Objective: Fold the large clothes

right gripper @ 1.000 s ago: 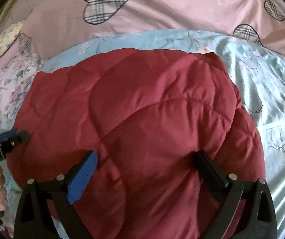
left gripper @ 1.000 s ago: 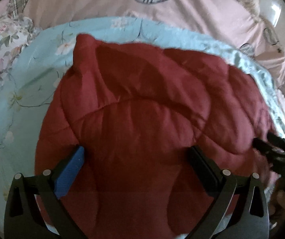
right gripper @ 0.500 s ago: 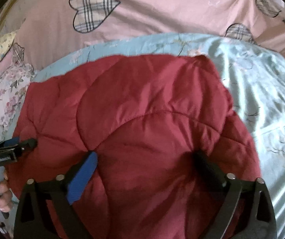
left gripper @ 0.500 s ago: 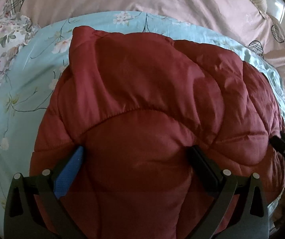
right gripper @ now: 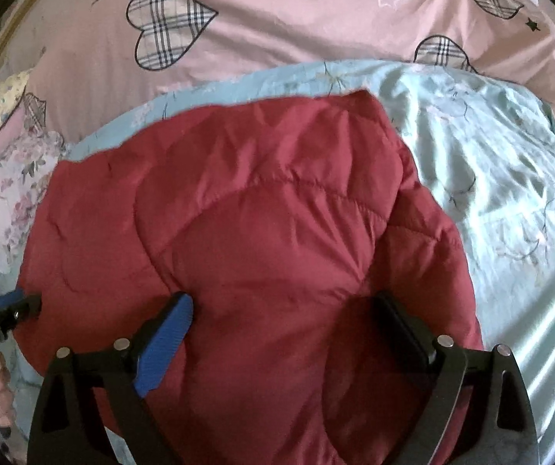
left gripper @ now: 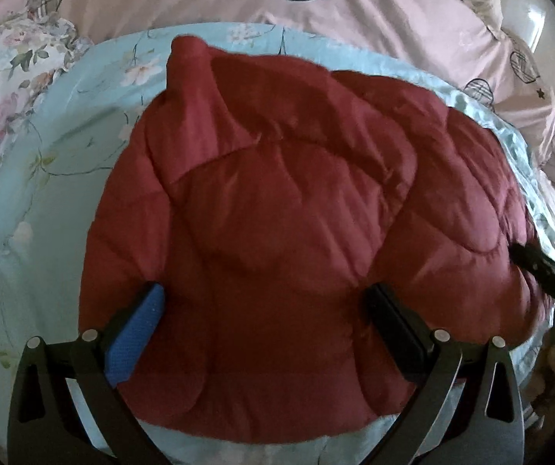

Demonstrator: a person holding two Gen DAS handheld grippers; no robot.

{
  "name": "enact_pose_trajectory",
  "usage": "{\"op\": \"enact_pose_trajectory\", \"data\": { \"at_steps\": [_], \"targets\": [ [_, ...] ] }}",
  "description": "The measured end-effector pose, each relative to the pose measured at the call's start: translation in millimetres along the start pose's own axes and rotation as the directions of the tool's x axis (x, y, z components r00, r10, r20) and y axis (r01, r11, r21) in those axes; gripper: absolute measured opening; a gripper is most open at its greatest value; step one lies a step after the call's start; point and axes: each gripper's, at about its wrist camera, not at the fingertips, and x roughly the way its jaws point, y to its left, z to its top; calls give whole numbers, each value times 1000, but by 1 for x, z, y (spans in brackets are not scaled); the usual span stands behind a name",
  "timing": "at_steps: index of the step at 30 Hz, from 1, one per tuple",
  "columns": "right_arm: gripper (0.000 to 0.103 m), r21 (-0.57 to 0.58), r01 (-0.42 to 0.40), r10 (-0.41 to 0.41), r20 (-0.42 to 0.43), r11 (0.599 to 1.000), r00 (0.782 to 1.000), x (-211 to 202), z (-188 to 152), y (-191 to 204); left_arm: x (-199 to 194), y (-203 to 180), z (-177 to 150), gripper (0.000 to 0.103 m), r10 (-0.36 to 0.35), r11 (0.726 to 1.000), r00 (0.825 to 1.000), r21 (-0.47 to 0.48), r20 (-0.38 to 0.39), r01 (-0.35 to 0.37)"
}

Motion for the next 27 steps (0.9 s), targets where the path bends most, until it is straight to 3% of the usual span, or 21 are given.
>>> {"op": "enact_pose_trajectory", "data": {
  "at_steps": [9, 15, 27],
  "targets": [
    [95, 16, 14, -14, 11, 1000, 1000, 4, -3, -1, 7, -2, 3, 103, 33, 999, 999, 6, -2, -33],
    [94, 10, 24, -24, 13, 1000, 1000, -17, -3, 7, -8, -6, -1, 103, 80, 997, 997, -5, 15, -80],
    [96, -38, -37, 38, 29, 999, 999, -75, -49, 28, -57, -6, -53, 103, 88, 996, 995, -7, 43, -88]
  ]
}}
